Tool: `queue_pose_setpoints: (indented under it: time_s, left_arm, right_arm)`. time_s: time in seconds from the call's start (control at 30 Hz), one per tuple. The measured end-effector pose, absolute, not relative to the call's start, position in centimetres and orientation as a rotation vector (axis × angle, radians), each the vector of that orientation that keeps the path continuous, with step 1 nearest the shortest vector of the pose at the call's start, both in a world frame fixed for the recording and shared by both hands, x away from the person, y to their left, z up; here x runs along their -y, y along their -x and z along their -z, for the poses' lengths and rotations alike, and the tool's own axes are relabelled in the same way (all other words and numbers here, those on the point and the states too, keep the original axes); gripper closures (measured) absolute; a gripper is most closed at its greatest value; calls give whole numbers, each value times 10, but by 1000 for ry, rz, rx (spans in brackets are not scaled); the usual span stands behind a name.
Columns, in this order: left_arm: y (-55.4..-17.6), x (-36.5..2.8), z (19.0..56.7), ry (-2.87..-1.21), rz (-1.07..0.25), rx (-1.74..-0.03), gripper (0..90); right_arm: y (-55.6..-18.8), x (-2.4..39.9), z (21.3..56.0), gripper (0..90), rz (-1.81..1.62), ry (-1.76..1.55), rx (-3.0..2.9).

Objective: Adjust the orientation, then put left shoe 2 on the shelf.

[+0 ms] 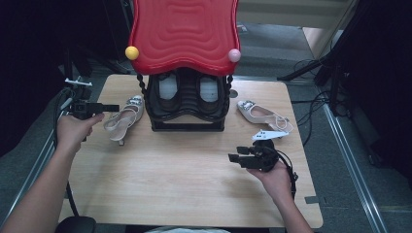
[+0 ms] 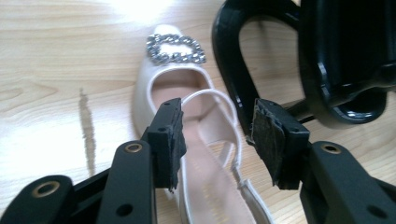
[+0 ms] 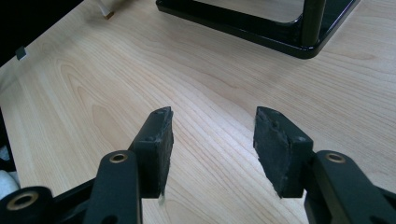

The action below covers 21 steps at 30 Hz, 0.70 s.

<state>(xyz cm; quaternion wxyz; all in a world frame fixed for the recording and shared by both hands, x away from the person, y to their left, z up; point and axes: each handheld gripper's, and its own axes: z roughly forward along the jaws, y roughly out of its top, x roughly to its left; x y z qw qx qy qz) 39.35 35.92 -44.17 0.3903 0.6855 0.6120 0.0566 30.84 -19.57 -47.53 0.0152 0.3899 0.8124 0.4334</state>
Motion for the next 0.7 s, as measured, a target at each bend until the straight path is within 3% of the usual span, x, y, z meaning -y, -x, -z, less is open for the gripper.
queue_pose_setpoints:
  time_s: [0.7]
  left_arm:
    - [-392, -356, 475, -1706, -249, -1650, 514]
  right_arm:
    - [-309, 196, 476, 482, -1335, -1209, -2524]
